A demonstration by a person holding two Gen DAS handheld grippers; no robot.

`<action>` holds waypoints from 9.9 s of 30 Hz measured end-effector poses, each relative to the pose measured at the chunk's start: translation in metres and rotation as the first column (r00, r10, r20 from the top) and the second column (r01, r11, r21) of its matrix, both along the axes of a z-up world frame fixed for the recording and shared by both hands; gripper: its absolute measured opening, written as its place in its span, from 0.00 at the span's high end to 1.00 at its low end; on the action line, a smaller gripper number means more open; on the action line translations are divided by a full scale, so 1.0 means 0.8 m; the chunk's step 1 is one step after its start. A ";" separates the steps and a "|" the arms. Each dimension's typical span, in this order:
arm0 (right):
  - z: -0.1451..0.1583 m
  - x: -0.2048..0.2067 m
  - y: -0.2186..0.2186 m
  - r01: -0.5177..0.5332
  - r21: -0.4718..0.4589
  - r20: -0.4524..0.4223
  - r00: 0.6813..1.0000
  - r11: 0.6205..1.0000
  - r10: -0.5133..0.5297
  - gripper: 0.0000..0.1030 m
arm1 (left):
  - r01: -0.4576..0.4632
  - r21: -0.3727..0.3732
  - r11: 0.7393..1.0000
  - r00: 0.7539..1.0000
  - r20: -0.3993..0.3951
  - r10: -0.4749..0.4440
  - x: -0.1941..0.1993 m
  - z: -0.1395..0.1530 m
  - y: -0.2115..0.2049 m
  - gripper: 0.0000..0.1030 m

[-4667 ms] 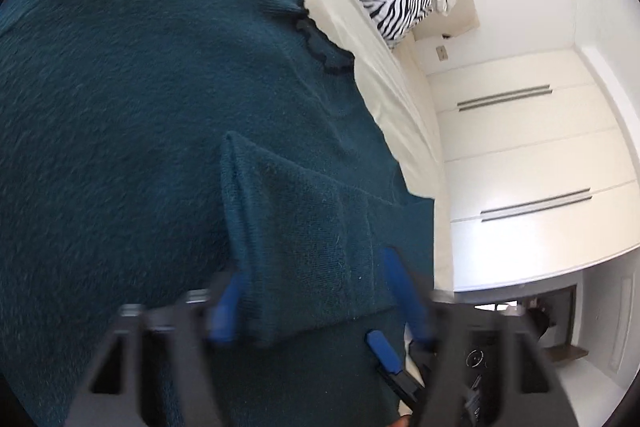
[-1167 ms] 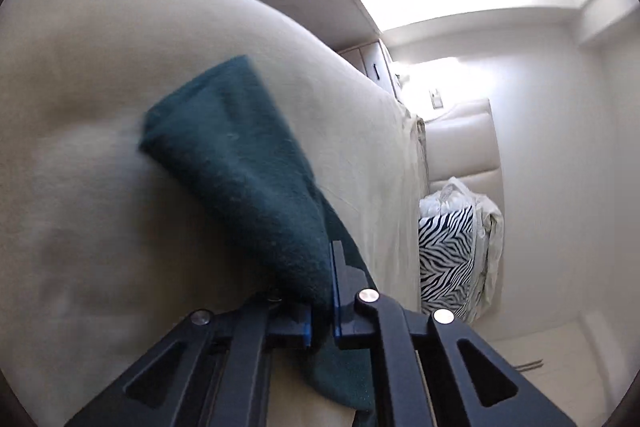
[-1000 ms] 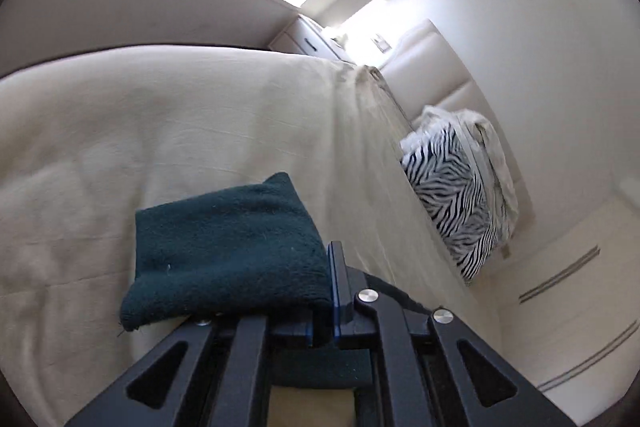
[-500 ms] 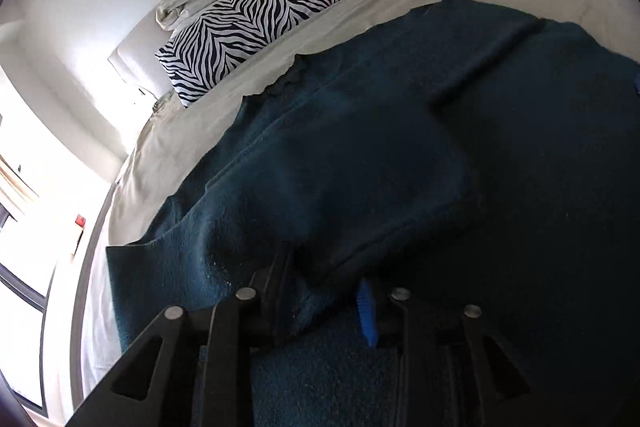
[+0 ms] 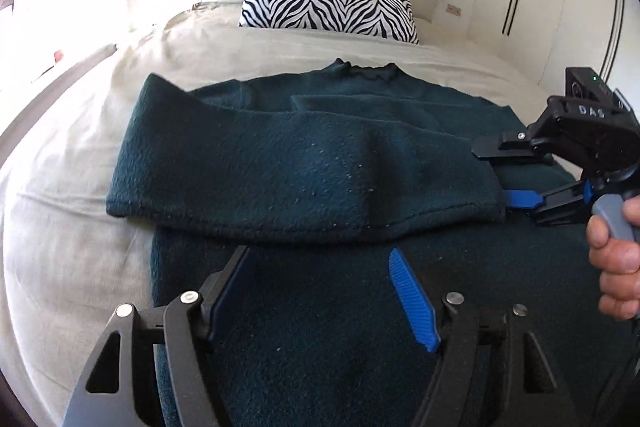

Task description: Fold small clothes

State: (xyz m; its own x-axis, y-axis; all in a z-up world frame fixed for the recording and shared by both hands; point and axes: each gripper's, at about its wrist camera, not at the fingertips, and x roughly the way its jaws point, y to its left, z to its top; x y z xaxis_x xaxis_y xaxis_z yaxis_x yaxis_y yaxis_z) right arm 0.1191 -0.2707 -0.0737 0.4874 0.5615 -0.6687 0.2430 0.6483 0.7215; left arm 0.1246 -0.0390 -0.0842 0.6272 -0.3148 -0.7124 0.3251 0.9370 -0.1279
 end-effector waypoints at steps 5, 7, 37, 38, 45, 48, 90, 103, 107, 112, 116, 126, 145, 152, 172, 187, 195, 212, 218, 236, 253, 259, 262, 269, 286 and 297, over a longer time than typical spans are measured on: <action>0.017 0.029 0.033 -0.099 -0.145 -0.019 0.995 0.984 0.097 0.85 | -0.044 -0.119 0.992 0.998 -0.057 0.037 0.004 -0.012 0.025 0.30; 0.036 0.032 0.040 -0.121 -0.213 0.002 0.992 0.970 0.124 0.92 | -0.051 -0.140 0.989 0.997 -0.056 0.043 0.001 -0.012 0.031 0.30; 0.024 0.073 -0.109 0.048 -0.389 0.047 0.998 0.920 -0.032 0.93 | -0.095 -0.253 0.963 0.994 -0.084 0.076 0.001 -0.001 0.059 0.31; 0.025 0.071 -0.107 0.046 -0.393 0.047 0.998 0.919 -0.030 0.93 | -0.101 -0.272 0.957 0.993 -0.091 0.079 0.000 0.001 0.064 0.33; 0.023 0.072 -0.112 0.045 -0.393 0.037 0.999 0.918 -0.033 0.93 | -0.135 -0.375 0.917 0.991 -0.050 0.126 0.015 0.047 0.105 0.33; 0.020 0.074 -0.111 0.033 -0.391 0.032 0.999 0.920 -0.022 0.93 | -0.139 -0.392 0.909 0.990 -0.046 0.131 0.045 0.064 0.119 0.33; 0.007 0.072 -0.128 0.097 -0.280 0.066 0.994 0.955 -0.081 0.92 | 0.000 -0.277 0.961 0.976 -0.210 -0.061 0.113 0.009 0.100 0.59; -0.002 0.059 -0.138 0.126 -0.243 0.096 0.990 0.962 -0.105 0.92 | -0.058 -0.241 0.969 0.972 -0.236 0.000 0.213 -0.008 0.073 0.47; -0.001 0.047 -0.152 0.138 -0.203 0.099 0.988 0.969 -0.120 0.90 | -0.062 -0.287 0.956 0.977 -0.213 -0.001 0.191 -0.002 0.089 0.47; 0.021 -0.002 -0.172 0.228 -0.219 0.116 0.971 0.949 -0.207 0.74 | -0.093 -0.304 0.948 0.980 -0.195 0.033 0.131 0.025 0.124 0.37; 0.050 -0.069 -0.176 0.285 -0.220 0.173 0.953 0.933 -0.250 0.47 | -0.140 -0.344 0.928 0.977 -0.202 0.073 0.060 0.034 0.159 0.29; 0.076 -0.230 -0.154 0.227 -0.313 0.154 0.970 0.922 -0.186 0.47 | -0.146 -0.363 0.920 0.932 -0.361 0.005 -0.098 0.005 0.178 0.29; 0.056 -0.393 -0.184 0.217 -0.365 0.018 0.974 0.905 -0.226 0.47 | -0.140 -0.345 0.928 0.849 -0.524 -0.067 -0.203 -0.019 0.169 0.40; 0.056 -0.433 -0.198 0.192 -0.359 -0.037 0.975 0.913 -0.219 0.47 | -0.126 -0.340 0.932 0.835 -0.544 -0.085 -0.198 -0.022 0.170 0.51; 0.044 -0.446 -0.174 0.053 -0.332 -0.138 0.985 0.942 -0.104 0.93 | -0.061 -0.329 0.942 0.828 -0.544 -0.136 -0.211 -0.017 0.161 0.92; 0.134 -0.418 -0.157 0.107 -0.096 0.147 0.985 0.990 -0.092 0.93 | -0.134 -0.660 0.739 0.883 -0.418 -0.213 -0.199 0.050 0.213 0.93; 0.151 -0.364 -0.168 0.145 -0.033 0.196 0.971 0.989 -0.135 0.93 | -0.197 -0.762 0.617 0.895 -0.396 -0.203 -0.167 0.064 0.220 0.93; 0.181 -0.163 -0.223 0.260 -0.012 0.297 0.923 0.966 -0.245 0.93 | -0.197 -0.815 0.545 0.943 -0.310 -0.122 0.008 0.101 0.199 0.93; 0.172 -0.076 -0.247 0.321 -0.057 0.288 0.912 0.945 -0.292 0.93 | -0.222 -0.791 0.570 0.945 -0.318 -0.074 0.103 0.099 0.181 0.93; 0.036 0.069 -0.293 0.443 -0.160 0.115 0.896 0.882 -0.429 0.47 | -0.405 -0.703 0.584 0.890 -0.449 0.077 0.234 -0.009 0.169 0.32; 0.070 -0.069 -0.229 0.279 -0.419 0.161 0.959 0.864 -0.232 0.43 | -0.280 -0.533 0.799 0.934 -0.343 0.098 0.087 0.002 0.163 0.33; 0.059 -0.106 -0.218 0.253 -0.431 0.141 0.967 0.866 -0.212 0.48 | -0.275 -0.477 0.835 0.934 -0.338 0.115 0.067 -0.010 0.159 0.38; 0.053 -0.113 -0.215 0.239 -0.438 0.124 0.971 0.867 -0.205 0.52 | -0.262 -0.449 0.854 0.937 -0.332 0.113 0.067 -0.012 0.153 0.50; 0.048 -0.115 -0.208 0.216 -0.483 0.111 0.976 0.848 -0.186 0.67 | -0.260 -0.364 0.894 0.939 -0.313 0.145 0.057 -0.015 0.147 0.79; 0.050 -0.110 -0.214 0.225 -0.522 0.108 0.974 0.823 -0.198 0.81 | -0.208 -0.290 0.934 0.958 -0.254 0.134 0.041 -0.005 0.136 0.90; 0.049 -0.114 -0.208 0.190 -0.562 0.098 0.982 0.805 -0.163 0.90 | -0.218 -0.303 0.928 0.956 -0.259 0.140 0.032 -0.007 0.139 0.90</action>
